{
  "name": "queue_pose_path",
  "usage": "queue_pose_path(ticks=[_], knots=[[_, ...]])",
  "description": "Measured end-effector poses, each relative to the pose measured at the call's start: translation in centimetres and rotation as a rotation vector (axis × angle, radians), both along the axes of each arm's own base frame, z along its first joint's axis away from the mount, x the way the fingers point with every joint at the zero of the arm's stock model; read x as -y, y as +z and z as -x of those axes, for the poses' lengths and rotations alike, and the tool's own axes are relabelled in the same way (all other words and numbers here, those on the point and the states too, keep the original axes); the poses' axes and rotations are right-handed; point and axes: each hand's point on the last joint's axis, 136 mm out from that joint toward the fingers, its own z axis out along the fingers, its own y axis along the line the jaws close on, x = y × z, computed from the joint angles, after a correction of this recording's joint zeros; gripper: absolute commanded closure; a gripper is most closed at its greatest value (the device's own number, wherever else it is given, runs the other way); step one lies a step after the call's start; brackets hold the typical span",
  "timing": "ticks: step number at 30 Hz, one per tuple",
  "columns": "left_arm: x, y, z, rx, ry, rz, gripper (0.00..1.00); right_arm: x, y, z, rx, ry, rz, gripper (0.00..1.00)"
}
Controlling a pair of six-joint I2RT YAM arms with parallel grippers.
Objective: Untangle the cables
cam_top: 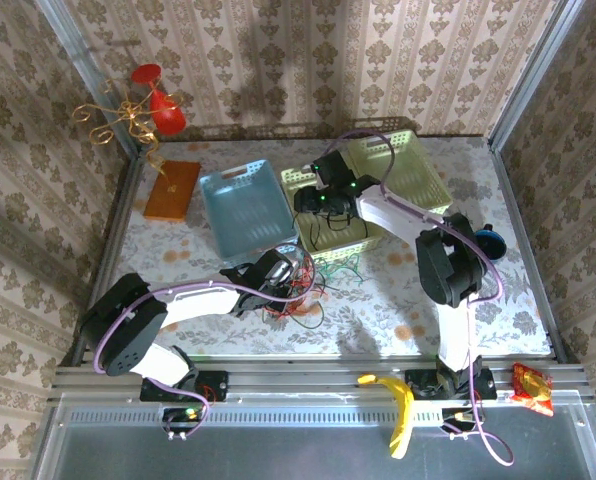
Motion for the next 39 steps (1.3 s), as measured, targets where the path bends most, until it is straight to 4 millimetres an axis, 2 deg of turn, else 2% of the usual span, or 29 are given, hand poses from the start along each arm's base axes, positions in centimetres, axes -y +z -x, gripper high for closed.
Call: queue_pose_path(ticks=[6,15,25,32,35,39], knots=[[0.0,0.0,0.0,0.000,-0.001,0.000,1.00,-0.2,-2.9,-0.8,-0.051,-0.029,0.021,0.43],[0.0,0.0,0.0,0.000,-0.001,-0.001,1.00,0.3,-4.9,-1.1,-0.085,-0.059,0.041,0.43],[0.0,0.0,0.0,0.000,-0.001,-0.001,1.00,2.8,-6.8,-1.2,-0.114,-0.124,0.127,0.44],[0.0,0.0,0.1,0.000,-0.002,-0.001,1.00,5.2,-9.2,0.1,-0.158,-0.165,0.220,0.44],[0.0,0.0,0.1,0.000,-0.002,-0.001,1.00,5.7,-9.1,0.4,-0.154,-0.171,0.230,0.44],[0.0,0.0,0.1,0.000,-0.003,-0.001,1.00,6.4,-7.7,1.2,-0.122,-0.160,0.221,0.43]])
